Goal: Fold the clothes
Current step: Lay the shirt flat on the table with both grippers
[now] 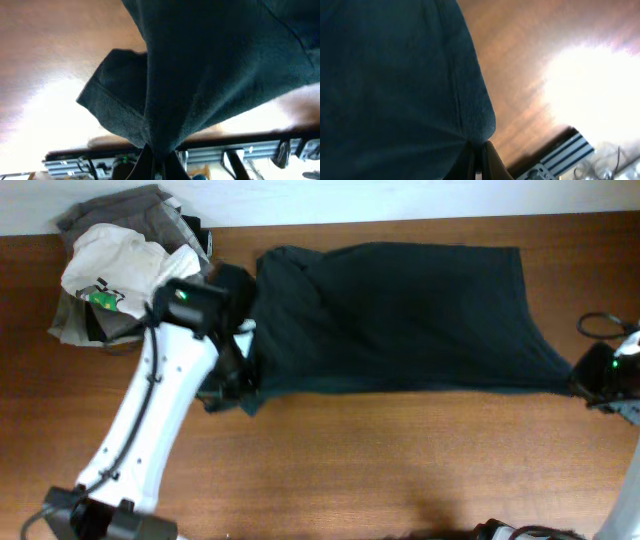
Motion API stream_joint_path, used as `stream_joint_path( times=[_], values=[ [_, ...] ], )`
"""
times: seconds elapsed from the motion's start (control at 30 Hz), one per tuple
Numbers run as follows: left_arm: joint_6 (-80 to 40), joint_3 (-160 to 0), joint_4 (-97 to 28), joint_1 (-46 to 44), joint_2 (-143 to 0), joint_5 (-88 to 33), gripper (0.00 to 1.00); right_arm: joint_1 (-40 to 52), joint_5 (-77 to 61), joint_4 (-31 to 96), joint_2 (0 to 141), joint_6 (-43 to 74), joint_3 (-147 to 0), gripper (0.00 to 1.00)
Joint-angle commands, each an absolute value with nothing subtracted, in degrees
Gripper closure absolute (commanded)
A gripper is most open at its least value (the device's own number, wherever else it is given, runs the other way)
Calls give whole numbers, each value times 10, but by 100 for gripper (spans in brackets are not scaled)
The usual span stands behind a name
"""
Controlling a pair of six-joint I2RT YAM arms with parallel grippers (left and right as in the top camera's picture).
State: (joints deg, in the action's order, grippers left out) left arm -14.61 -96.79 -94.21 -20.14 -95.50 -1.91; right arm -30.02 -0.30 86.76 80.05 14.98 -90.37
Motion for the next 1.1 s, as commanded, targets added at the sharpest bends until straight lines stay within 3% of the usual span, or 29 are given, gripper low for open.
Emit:
stream_joint_path(
  times=[0.0, 0.27, 0.43, 0.73, 0.77, 0.93, 1.07],
  values=[
    [-210, -896, -949, -260, -908, -25, 99, -331, -10, 867, 790, 154, -866, 96],
    [-279, -854, -967, -342, -849, -55, 99, -341, 11, 856, 770, 207, -852, 96],
    [-304, -837, -967, -342, -789, -57, 99, -346, 11, 862, 761, 206, -852, 96],
    [-309, -666, -927, -342, -779, -82, 96, -346, 20, 870, 756, 220, -848, 96],
    [-309, -660, -924, -342, -779, -82, 95, -346, 39, 871, 756, 237, -848, 96],
    [-299, -660, -907, -342, -779, -81, 73, -346, 84, 872, 755, 269, -848, 96],
    [-297, -660, -860, -342, -779, -81, 76, -346, 84, 870, 755, 269, -848, 96]
  ],
)
